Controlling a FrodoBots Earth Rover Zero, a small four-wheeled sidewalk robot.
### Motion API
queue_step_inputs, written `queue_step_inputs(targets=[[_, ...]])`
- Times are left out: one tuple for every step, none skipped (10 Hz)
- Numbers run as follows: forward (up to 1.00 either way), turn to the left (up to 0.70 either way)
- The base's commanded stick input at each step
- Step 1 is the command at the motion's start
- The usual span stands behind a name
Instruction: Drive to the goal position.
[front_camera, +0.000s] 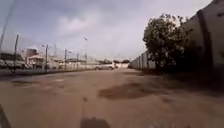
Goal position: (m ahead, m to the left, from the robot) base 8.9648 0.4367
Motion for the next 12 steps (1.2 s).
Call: queue_step_inputs(targets=[[0.70,0.00],[0.70,0.00],[0.70,0.00],[0.70,0.00],[0.70,0.00],[0.70,0.00],[0.70,-0.01],[0.70,-0.09],[0.70,-0.08],[0.70,0.00],[0.70,0.00],[0.70,0.00]])
